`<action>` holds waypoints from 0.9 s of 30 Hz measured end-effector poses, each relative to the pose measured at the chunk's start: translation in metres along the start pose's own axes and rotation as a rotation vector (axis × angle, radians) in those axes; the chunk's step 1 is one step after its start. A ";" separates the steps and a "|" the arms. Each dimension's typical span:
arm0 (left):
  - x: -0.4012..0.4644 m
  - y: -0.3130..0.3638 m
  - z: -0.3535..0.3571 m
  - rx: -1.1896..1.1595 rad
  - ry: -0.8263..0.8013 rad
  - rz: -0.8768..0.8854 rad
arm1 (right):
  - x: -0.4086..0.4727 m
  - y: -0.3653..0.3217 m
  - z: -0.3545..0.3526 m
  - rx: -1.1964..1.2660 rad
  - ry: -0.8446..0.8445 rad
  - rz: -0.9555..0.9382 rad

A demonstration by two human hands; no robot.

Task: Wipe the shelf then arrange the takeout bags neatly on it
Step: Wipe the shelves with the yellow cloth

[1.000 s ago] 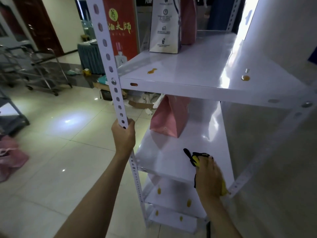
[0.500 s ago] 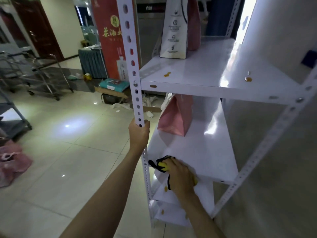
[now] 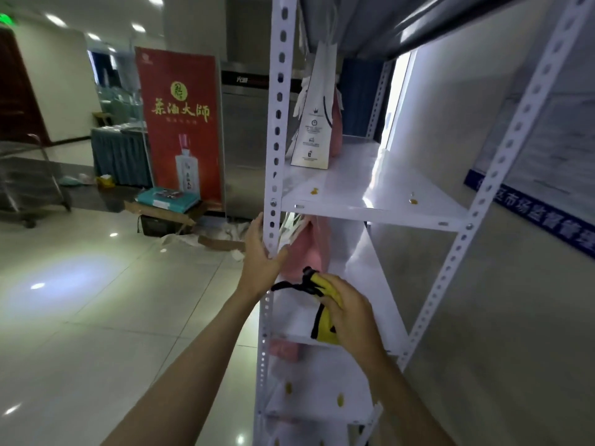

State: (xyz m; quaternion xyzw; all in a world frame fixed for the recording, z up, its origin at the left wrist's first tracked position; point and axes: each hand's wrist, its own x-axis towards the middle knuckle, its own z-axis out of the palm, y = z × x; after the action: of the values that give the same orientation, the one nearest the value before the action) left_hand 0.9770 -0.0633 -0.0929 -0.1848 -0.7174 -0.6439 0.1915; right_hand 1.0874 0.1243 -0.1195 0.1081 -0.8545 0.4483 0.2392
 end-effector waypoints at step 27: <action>0.058 0.049 0.022 -0.068 0.242 -0.039 | 0.201 -0.091 -0.039 -0.547 -0.161 -0.132</action>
State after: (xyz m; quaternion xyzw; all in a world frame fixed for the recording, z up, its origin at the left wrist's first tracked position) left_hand 0.9512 -0.0353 -0.0231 -0.0981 -0.6702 -0.6890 0.2577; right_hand 0.9627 0.1101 0.0660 0.1303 -0.9509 0.1748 0.2195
